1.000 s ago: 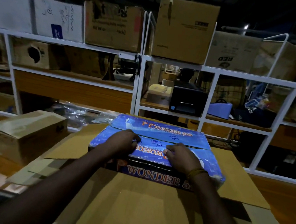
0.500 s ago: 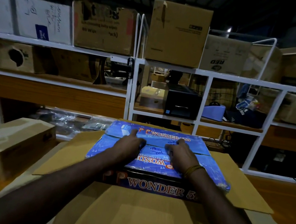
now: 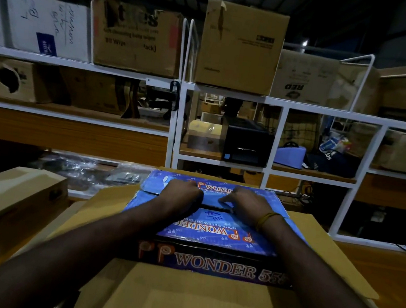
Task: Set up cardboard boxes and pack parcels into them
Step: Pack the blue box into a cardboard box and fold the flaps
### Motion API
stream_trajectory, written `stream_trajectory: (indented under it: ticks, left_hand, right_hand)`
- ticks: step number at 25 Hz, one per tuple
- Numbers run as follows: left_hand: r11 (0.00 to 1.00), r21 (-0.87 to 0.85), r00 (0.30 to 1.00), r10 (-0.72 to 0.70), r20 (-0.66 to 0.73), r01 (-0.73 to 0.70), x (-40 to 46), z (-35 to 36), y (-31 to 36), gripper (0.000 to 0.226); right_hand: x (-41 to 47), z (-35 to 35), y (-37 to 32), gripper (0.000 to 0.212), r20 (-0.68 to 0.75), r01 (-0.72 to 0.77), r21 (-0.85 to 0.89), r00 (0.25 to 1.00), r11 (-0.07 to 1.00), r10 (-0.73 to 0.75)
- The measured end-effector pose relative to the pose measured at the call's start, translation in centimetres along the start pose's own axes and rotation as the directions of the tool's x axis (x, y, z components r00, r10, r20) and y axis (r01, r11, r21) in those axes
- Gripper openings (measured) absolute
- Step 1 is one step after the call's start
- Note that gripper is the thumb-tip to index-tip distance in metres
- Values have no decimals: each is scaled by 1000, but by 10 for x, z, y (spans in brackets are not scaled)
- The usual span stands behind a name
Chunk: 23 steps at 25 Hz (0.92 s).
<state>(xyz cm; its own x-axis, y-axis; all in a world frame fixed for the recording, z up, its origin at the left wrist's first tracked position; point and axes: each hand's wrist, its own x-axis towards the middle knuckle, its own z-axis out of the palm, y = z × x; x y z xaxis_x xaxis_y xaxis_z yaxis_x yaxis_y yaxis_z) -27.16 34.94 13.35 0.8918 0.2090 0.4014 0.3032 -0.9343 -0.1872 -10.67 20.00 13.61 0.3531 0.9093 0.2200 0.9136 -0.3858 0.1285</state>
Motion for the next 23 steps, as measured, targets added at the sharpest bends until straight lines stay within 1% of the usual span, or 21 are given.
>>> stream_trajectory:
  ticks: [2,4,8,10,12,14,16,19,21,23]
  left_hand:
    - [999,37,998,31,-50,-29,3,3,4,16]
    - [999,15,994,32,-102,-31,5,5,8,25]
    - [993,-122,991,-22,-133,5,18,0,-1,73]
    - [986,-168,985,-40,-170,11,28,-6,-5,83]
    - [986,-168,979,-53,-194,20,36,-9,-6,80]
    - [986,-157,983,-82,-163,56,46,-4,-10,79]
    - [983,-157,985,-115,-125,95,56,4,-15,83]
    - [976,-179,990,-134,-54,122,72,18,-21,87]
    - [978,-166,991,-131,-33,124,79,26,-24,87]
    - [980,-124,987,-153,48,158,84,34,-29,85]
  right_hand:
    - [-4,4,-3,36,-136,53,-51,989,997,-59]
    - [-6,5,-2,36,-276,48,-64,959,997,-64]
    - [7,-1,3,32,-523,-9,-39,852,999,-13]
    - [16,-4,5,39,-569,-36,22,821,999,42]
    - [25,-3,6,58,-552,-66,69,828,995,93]
    - [34,-1,7,75,-516,-97,45,850,994,107]
    - [44,1,8,88,-447,-139,-4,886,990,123]
    - [59,4,8,104,-309,-181,3,935,983,173]
    - [67,7,9,104,-243,-203,13,949,979,200]
    - [74,13,11,96,-186,-219,37,957,975,222]
